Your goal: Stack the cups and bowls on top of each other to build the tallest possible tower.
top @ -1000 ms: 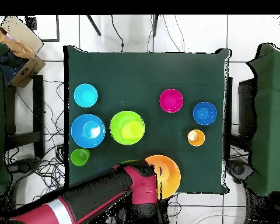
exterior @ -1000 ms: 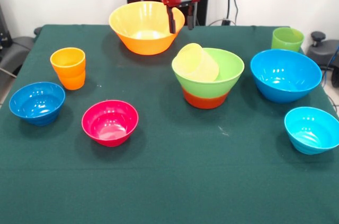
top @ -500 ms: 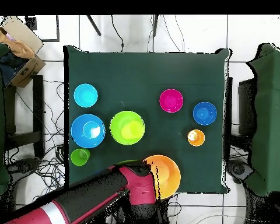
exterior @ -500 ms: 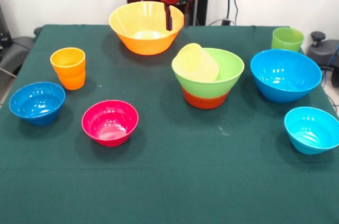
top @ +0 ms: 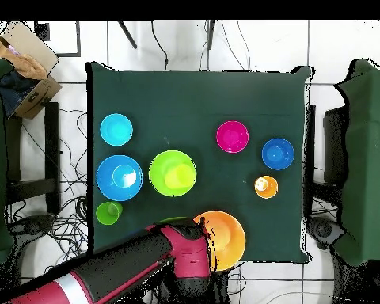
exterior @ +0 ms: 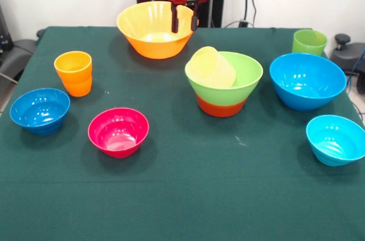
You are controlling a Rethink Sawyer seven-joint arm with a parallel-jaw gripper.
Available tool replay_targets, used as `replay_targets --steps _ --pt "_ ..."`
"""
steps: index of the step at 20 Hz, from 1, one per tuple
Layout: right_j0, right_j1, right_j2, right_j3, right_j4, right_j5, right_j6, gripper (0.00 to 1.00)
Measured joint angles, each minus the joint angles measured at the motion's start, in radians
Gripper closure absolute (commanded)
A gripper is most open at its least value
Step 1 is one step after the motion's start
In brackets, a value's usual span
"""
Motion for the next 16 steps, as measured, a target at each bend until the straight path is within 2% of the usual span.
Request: replay_targets --steps 7,9,16 --pt "0.000 0.027 0.000 -0.001 0.100 0.043 0.000 0.00" --pt "-0.001 0.055 0.000 -0.003 0.158 0.044 0.000 0.00" --pt "-0.003 0.134 0.001 -0.010 0.242 0.044 0.000 0.00"
